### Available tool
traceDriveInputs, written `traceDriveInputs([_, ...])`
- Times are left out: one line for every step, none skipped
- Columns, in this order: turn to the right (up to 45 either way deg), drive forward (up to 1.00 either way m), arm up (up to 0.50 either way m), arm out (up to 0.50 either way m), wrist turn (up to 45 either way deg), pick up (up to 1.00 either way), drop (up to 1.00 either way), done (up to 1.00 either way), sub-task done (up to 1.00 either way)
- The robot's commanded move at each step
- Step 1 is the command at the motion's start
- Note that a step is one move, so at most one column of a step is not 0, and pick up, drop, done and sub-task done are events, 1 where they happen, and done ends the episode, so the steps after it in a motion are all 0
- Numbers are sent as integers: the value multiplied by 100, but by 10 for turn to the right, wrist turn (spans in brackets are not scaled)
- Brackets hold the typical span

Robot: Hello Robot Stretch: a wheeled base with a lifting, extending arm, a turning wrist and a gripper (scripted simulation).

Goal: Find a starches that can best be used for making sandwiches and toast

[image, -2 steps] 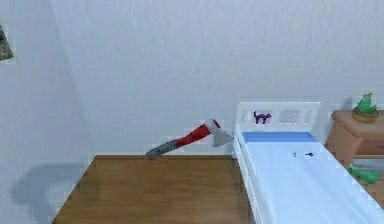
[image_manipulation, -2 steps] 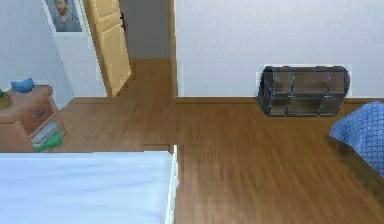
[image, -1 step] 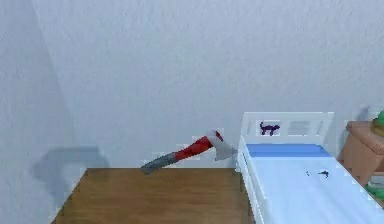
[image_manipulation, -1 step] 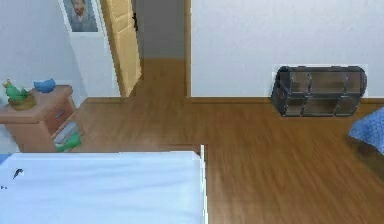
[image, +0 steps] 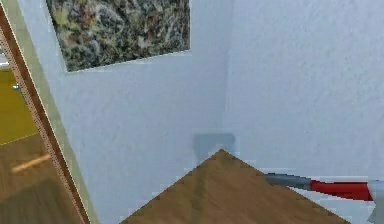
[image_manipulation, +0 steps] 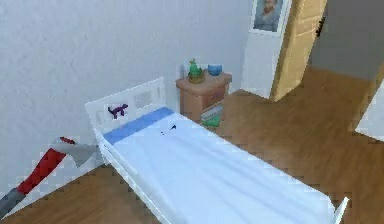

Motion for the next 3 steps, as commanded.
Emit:
traceDriveInputs([-420,0,0,0,0,0,0,0,0])
traceDriveInputs([0,10,0,0,0,0,0,0,0])
traceDriveInputs([-450,0,0,0,0,0,0,0,0])
